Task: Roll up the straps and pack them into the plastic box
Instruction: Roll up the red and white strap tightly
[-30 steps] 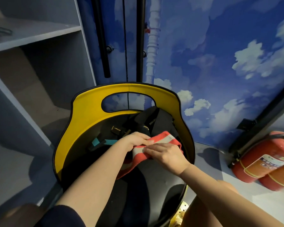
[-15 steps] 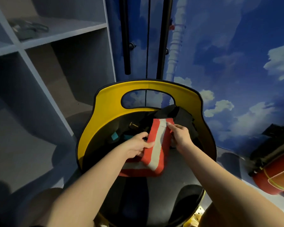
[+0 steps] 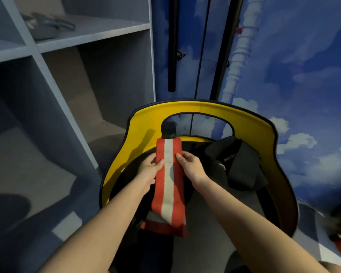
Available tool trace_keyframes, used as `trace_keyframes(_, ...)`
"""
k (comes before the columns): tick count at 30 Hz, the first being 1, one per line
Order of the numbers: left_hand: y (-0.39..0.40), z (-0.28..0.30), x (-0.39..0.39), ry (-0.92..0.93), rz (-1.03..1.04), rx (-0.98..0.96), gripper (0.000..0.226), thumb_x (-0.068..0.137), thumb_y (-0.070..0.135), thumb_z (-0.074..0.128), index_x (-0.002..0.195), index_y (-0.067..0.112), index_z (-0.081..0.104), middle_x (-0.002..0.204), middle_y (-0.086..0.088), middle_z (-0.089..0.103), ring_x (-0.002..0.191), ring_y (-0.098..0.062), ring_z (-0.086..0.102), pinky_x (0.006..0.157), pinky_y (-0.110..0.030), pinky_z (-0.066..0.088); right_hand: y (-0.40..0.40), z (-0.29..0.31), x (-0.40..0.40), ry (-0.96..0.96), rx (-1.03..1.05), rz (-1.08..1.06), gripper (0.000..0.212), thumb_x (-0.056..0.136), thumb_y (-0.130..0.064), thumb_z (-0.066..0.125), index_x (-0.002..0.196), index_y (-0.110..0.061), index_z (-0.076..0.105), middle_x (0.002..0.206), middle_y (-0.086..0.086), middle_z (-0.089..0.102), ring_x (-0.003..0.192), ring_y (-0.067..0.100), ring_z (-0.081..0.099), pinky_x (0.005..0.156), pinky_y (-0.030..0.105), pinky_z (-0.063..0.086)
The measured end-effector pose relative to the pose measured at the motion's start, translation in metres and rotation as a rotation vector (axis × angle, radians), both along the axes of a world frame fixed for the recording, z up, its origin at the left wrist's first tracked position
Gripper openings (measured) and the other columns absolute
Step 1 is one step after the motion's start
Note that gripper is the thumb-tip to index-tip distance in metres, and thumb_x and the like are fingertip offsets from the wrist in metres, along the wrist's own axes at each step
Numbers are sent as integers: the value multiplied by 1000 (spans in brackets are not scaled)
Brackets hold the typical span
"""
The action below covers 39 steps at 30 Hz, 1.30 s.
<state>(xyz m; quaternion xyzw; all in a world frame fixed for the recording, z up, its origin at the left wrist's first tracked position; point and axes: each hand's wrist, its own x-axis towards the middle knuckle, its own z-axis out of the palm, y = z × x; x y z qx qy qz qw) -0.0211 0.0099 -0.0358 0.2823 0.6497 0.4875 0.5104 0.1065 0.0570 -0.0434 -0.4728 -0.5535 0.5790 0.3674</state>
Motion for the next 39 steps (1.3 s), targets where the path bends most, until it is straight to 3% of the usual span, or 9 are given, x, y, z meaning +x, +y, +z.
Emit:
trace_keyframes(10,46,-53,-43,121,56,-1,41,95,7,51,135,17,49,122,-11,62,111,-29,60,99,-49,46,29,-94,-2,-1164,584,739,81,80,-64,-7,150,-29,12,159,-5,3,147,22,-3,116,38,-9)
trace_keyframes(13,54,-61,-40,135,43,15,41,95,7,51,135,18,49,121,-10,63,110,-27,60,99,-48,46,36,-105,10,-1276,710,613,91,78,-62,-19,143,-30,36,153,-6,30,143,23,24,113,32,-13)
trace_keyframes(17,62,-69,-33,150,40,23,42,95,9,51,136,18,47,123,-9,62,113,-25,59,99,-47,46,56,-124,34,-1394,599,489,52,88,-49,27,109,-29,70,117,-6,68,103,23,67,115,30,-5)
trace_keyframes(22,68,-77,-20,142,33,-7,43,95,11,51,137,21,46,127,-8,60,116,-26,57,100,-49,46,71,-120,66,-1394,514,280,54,81,-44,31,108,-20,71,116,3,68,98,28,69,110,33,12)
trace_keyframes(27,70,-86,-14,122,55,-26,44,96,12,50,138,22,44,129,-8,59,118,-26,56,101,-49,45,75,-114,76,-1373,550,197,79,89,-51,-6,140,-16,43,150,8,35,135,31,38,109,32,4)
trace_keyframes(29,71,-89,-13,115,57,-37,45,95,12,51,139,22,43,130,-8,58,119,-26,55,102,-49,44,72,-106,68,-1303,546,160,58,99,-42,14,143,-12,36,153,10,28,142,27,26,115,33,6)
trace_keyframes(32,75,-95,-13,85,69,-48,45,95,14,52,138,25,44,132,-8,57,120,-26,54,101,-50,44,66,-89,55,-1015,688,-47,29,96,-22,49,114,-3,62,118,14,60,114,31,53,95,35,42)
trace_keyframes(35,79,-97,-16,43,70,-89,43,94,17,53,135,28,47,129,-6,58,117,-26,56,100,-50,45,65,-76,34,-796,706,-158,16,92,-22,57,90,-6,60,91,7,56,88,25,53,76,33,43)
trace_keyframes(39,87,-96,-18,-69,73,-125,33,90,35,57,123,29,56,116,-4,66,103,-23,63,94,-43,50,81,-71,-1,-691,504,10,25,92,-30,56,104,-9,63,100,8,61,99,26,54,87,34,43)
